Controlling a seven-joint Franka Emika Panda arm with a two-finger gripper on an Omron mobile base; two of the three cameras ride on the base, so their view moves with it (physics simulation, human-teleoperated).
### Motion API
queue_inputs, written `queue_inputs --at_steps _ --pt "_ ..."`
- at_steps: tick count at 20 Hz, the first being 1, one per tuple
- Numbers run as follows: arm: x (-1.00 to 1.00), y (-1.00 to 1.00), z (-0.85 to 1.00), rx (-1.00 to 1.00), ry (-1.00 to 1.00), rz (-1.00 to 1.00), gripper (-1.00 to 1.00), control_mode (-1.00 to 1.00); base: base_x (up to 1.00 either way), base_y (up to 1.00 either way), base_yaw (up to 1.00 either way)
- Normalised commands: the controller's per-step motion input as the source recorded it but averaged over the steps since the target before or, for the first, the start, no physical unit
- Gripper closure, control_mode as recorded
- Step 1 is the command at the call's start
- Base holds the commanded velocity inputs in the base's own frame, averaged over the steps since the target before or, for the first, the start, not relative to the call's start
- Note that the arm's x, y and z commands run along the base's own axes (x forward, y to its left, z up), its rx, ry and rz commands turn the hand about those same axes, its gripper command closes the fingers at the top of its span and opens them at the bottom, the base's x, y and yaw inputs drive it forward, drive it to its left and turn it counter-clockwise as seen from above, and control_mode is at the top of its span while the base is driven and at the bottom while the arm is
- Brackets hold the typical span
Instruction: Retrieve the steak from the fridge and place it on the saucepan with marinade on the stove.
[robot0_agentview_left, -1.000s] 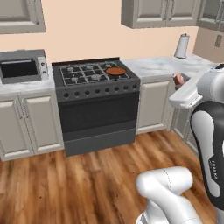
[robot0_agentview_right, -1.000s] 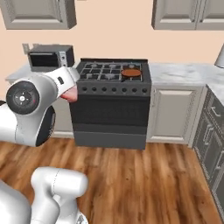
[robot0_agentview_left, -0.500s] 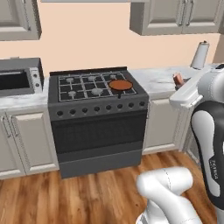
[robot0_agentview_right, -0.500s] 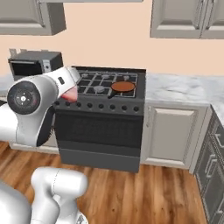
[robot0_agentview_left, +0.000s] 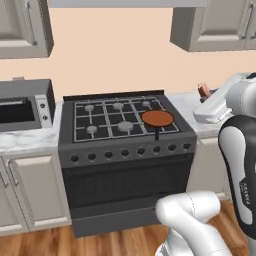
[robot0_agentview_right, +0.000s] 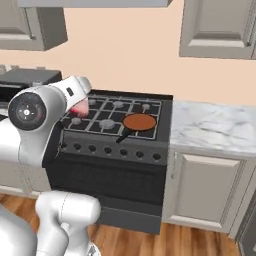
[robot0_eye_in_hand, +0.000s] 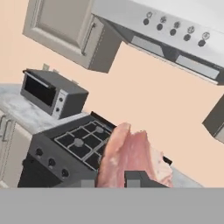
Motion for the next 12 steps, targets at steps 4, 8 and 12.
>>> queue_inputs --at_steps 4,8,12 --pt "0.0 0.0 0.0 0.0 0.0 0.0 1.0 1.0 1.0 -0.03 0.1" --pt "0.0 0.0 0.0 0.0 0.0 0.0 1.0 1.0 1.0 -0.04 0.09" --pt "0.0 0.0 0.0 0.0 0.0 0.0 1.0 1.0 1.0 0.0 0.06"
